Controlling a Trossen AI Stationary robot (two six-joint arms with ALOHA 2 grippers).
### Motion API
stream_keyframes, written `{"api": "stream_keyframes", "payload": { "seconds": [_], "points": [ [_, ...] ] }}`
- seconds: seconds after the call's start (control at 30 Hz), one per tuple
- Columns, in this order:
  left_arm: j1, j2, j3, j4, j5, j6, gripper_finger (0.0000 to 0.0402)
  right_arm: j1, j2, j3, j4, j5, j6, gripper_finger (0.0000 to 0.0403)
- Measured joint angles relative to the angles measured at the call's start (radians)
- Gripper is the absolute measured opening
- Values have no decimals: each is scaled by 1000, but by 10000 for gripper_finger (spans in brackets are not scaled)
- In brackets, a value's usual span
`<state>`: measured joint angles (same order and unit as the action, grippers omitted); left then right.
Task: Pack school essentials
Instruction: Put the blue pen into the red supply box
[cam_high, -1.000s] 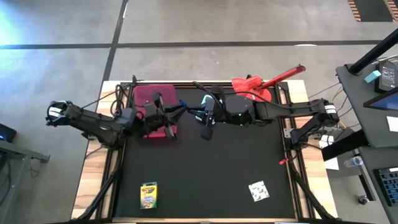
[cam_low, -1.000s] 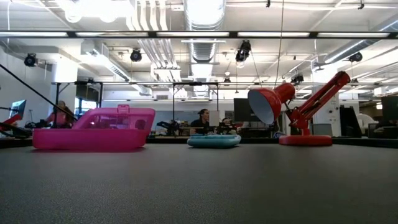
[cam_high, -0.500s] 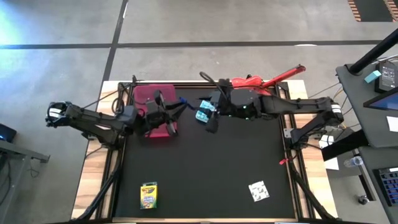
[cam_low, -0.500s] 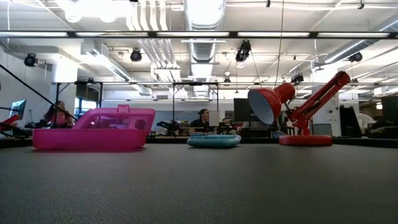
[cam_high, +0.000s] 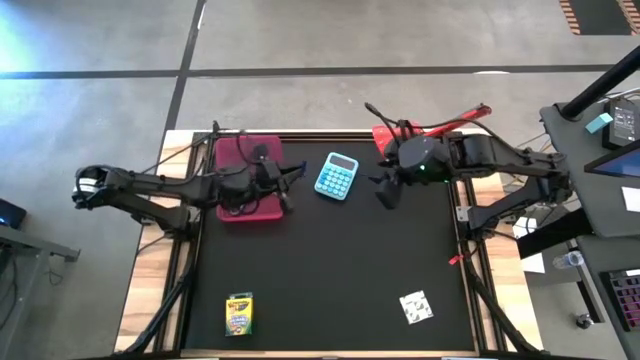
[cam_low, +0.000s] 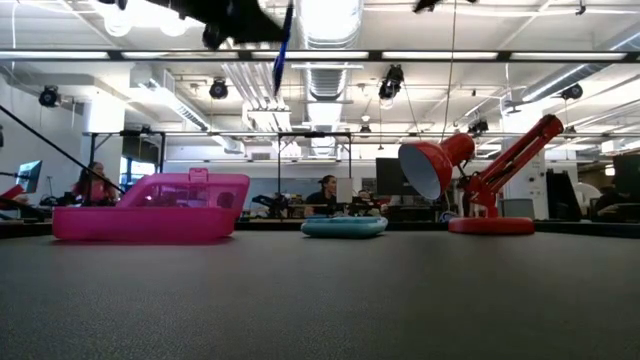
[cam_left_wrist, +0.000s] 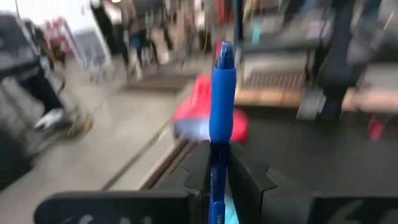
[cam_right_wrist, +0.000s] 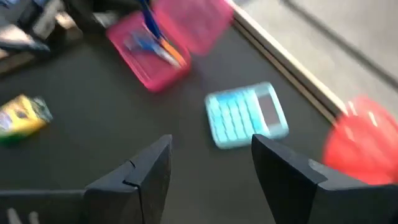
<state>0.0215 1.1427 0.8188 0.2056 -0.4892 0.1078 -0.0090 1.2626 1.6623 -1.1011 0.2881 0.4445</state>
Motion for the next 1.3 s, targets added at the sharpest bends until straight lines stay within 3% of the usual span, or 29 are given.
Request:
{"api": "stream_keyframes", "payload": {
  "seconds": [0.2,0.37,0.7,0.87,1.1,1.3],
  "points": [
    [91,0,-5,-334,75,-129,26,0,2,-5,-267,0,142,210],
    [147,0,-7,-581,134,-181,26,0,2,-42,-375,-15,214,210],
    [195,0,-10,-952,201,-190,26,15,15,-163,-414,-260,325,210],
    [196,4,-47,-1009,248,-234,26,57,15,-254,-411,-345,445,210],
    [195,101,-78,-999,258,-261,26,183,15,-388,-388,-432,620,210],
    [195,204,-74,-999,263,-323,26,325,15,-470,-197,-506,785,210]
  ]
}}
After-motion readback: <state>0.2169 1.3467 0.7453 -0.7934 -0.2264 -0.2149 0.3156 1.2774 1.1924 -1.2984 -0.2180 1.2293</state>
